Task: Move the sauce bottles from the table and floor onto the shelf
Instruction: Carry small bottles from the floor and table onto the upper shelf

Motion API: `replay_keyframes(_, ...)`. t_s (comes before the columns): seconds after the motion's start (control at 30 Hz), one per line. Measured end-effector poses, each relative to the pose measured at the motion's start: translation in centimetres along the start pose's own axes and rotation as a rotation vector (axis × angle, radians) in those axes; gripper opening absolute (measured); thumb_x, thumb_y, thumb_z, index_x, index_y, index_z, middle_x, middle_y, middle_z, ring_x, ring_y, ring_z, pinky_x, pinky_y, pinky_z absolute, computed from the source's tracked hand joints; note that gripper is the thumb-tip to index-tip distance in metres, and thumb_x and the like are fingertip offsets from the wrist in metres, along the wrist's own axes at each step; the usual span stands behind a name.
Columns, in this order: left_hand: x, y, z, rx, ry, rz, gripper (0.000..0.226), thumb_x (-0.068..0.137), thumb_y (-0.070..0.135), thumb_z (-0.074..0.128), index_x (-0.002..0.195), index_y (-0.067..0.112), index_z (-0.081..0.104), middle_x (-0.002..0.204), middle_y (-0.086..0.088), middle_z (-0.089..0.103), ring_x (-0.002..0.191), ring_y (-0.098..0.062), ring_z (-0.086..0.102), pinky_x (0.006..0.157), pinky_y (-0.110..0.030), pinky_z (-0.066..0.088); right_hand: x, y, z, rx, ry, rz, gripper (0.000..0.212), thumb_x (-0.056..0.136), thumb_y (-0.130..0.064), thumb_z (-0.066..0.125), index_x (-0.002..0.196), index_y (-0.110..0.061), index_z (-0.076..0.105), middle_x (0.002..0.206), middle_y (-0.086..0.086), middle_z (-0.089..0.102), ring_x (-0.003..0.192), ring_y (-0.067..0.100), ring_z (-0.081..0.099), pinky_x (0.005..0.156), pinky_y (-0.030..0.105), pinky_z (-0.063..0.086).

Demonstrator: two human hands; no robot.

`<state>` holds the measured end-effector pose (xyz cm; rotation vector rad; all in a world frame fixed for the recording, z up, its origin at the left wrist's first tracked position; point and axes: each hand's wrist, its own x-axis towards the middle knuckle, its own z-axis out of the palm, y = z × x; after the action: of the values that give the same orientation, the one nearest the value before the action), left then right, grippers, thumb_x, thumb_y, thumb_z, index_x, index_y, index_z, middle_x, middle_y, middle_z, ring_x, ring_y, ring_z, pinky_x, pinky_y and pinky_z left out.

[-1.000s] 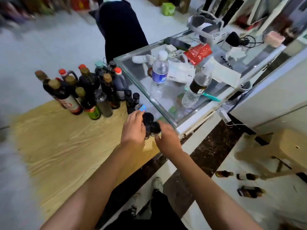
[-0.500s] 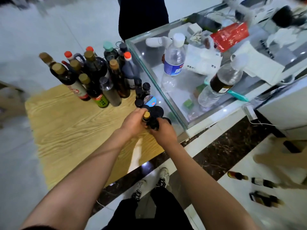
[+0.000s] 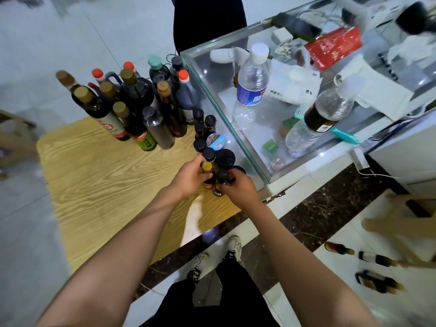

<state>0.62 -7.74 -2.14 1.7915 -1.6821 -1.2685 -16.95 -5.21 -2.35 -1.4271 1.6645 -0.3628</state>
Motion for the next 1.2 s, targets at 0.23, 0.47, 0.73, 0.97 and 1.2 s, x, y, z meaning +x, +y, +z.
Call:
replay_keyframes(0.23, -2.6, 1.7, -1.5, -0.113, 0.030, 0.008, 0.024, 0.082, 0.017, 0.076, 0.087, 0.030, 0.055, 0.091, 0.010, 0.068, 0.089, -0.008, 0.064, 0.079, -0.027, 0.050, -2.4, -1.2, -1.8, 0.331, 0.063, 0.021, 0.031, 0.079, -0.017, 0.078, 0.105, -0.015, 0.063, 0.092, -0.006, 0.069, 0.084, 0.004, 0.065, 0.072, 0.019, 0.052)
replay_keyframes(0.47, -5.1, 5.5, -3.6, -0.236, -0.008, 0.128, 0.022, 0.075, 0.020, 0.082, 0.090, 0.023, 0.066, 0.088, -0.002, 0.075, 0.081, -0.015, 0.069, 0.078, -0.035, 0.055, -6.5, -3.1, -3.6, 0.482, 0.192, -0.052, 0.018, 0.081, -0.006, 0.076, 0.095, -0.010, 0.065, 0.070, -0.006, 0.061, 0.066, 0.009, 0.057, 0.065, 0.021, 0.049)
replay_keyframes(0.73, -8.1, 11.3, -3.5, -0.180, -0.062, 0.282, 0.026, 0.072, 0.024, 0.083, 0.092, 0.014, 0.069, 0.084, 0.002, 0.075, 0.079, -0.011, 0.070, 0.076, -0.034, 0.058, -13.2, -4.3, -5.8, 0.577, 0.411, -0.072, 0.024, 0.083, -0.005, 0.074, 0.106, -0.005, 0.067, 0.087, 0.004, 0.070, 0.078, 0.008, 0.065, 0.071, 0.014, 0.051)
replay_keyframes(0.97, -11.9, 17.4, 0.7, -0.106, -0.193, 0.455, 0.021, 0.070, 0.026, 0.085, 0.077, 0.024, 0.065, 0.077, 0.008, 0.072, 0.070, -0.006, 0.067, 0.066, -0.019, 0.052, -21.5, -2.5, -8.3, 0.572, 0.695, -0.034, 0.023, 0.083, -0.003, 0.074, 0.105, -0.001, 0.067, 0.080, 0.003, 0.066, 0.069, 0.002, 0.060, 0.070, 0.015, 0.050)
replay_keyframes(1.2, -18.2, 24.1, 7.2, -0.049, -0.423, 0.582, 0.028, 0.070, 0.029, 0.085, 0.088, 0.016, 0.069, 0.084, 0.001, 0.072, 0.077, -0.011, 0.067, 0.072, -0.022, 0.055, -32.8, 1.9, -11.7, 0.522, 0.928, 0.070, 0.026, 0.079, -0.028, 0.076, 0.102, -0.016, 0.072, 0.093, 0.006, 0.075, 0.088, 0.018, 0.071, 0.083, 0.036, 0.057)
